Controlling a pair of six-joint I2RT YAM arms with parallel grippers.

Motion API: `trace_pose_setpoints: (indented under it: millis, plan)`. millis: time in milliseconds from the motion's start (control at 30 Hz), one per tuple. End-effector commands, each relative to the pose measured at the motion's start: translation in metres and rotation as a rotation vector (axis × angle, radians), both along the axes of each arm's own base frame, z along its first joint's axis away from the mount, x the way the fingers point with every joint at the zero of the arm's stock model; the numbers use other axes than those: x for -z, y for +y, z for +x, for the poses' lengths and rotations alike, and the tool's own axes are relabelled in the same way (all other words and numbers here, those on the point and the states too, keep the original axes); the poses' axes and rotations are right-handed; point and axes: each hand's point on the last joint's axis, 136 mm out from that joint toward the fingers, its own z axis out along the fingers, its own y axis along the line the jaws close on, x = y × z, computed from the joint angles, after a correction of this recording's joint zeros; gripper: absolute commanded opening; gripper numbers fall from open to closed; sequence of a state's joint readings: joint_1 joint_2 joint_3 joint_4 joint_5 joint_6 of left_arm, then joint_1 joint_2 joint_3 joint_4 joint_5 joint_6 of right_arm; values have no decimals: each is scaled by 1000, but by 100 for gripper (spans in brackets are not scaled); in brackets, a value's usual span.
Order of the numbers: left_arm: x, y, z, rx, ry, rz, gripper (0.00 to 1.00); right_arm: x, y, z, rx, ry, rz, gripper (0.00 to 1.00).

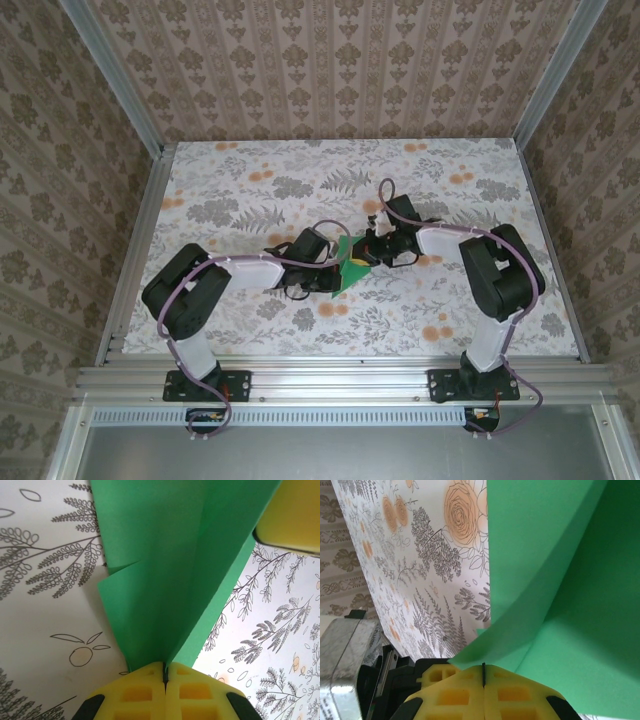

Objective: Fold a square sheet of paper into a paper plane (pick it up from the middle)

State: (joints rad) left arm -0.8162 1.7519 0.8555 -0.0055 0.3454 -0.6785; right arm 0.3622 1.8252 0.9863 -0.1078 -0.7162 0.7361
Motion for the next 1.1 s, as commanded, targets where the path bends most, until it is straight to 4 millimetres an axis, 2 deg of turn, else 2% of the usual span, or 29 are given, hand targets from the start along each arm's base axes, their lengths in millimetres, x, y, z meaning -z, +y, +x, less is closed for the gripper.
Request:
trace_pose_setpoints:
  millis: [0, 133, 367, 500, 633, 767, 933, 1067]
  plan:
    - [-8, 2, 0, -23, 5, -31, 0, -5, 14, 10, -23, -13, 44, 6]
    - [-7, 3, 2, -34, 5, -21, 2, 7, 21, 14, -32, 8, 36, 6]
    - [-9, 11, 7, -53, -21, 26, 20, 13, 23, 19, -30, 12, 31, 6]
    - [-15, 10, 12, -52, -36, 35, 24, 17, 22, 18, -29, 20, 22, 6]
    - [-13, 13, 15, -60, -41, 60, 20, 21, 22, 19, -27, 26, 13, 6]
    - [-7, 16, 15, -64, -25, 75, 8, 27, 20, 19, -24, 36, -4, 6]
    - [-2, 14, 12, -58, -2, 56, 2, 28, 19, 19, -24, 37, -9, 7]
    - [1, 13, 12, -68, 31, 16, 0, 14, 18, 20, -21, 3, -4, 10]
